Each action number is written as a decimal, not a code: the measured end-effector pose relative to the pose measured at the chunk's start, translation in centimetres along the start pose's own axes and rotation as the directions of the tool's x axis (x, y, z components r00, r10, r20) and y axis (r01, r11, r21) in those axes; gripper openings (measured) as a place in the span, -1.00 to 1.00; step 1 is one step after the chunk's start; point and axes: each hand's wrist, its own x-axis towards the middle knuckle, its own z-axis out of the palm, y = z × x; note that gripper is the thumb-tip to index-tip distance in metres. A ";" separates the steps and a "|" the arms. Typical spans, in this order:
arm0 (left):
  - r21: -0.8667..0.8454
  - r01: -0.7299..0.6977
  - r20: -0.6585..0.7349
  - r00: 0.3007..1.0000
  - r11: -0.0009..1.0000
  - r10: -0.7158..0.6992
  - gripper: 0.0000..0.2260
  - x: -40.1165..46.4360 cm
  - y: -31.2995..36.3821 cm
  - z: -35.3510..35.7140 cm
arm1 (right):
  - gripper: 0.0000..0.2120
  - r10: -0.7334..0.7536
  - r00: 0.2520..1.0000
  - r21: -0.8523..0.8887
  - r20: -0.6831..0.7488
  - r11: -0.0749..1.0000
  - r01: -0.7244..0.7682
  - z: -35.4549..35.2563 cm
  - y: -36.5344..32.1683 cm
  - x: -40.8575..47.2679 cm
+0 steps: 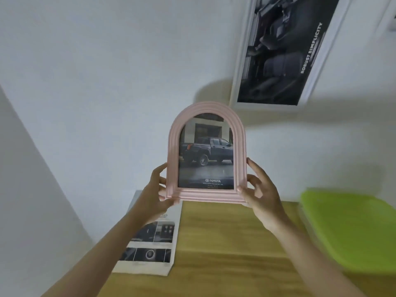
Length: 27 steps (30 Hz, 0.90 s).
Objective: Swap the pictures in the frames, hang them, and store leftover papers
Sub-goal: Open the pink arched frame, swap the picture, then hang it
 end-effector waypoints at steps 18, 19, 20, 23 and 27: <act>-0.079 0.111 0.120 0.988 0.991 -0.101 -0.60 -4.6 6.6 14.9 | -0.49 0.192 0.966 0.015 -0.172 0.981 -0.192 -2.6 7.4 -11.9; -0.097 0.113 0.137 0.986 0.989 -0.099 -0.62 -4.2 7.7 15.4 | -0.49 0.182 0.968 0.011 -0.172 0.983 -0.183 -2.4 7.1 -12.2; -0.108 0.118 0.149 0.984 0.987 -0.101 -0.62 -3.9 8.6 15.9 | -0.50 0.170 0.970 0.003 -0.173 0.985 -0.172 -2.2 6.9 -12.5; -0.057 0.121 0.134 0.985 0.991 -0.113 -0.66 -3.2 10.0 16.7 | -0.50 0.115 0.979 -0.042 -0.165 0.991 -0.124 -1.9 6.3 -13.1; -0.008 0.140 0.050 0.989 0.990 -0.139 -0.71 -3.0 10.4 17.0 | -0.52 -0.033 0.992 -0.192 -0.124 0.981 0.009 -2.3 6.0 -13.5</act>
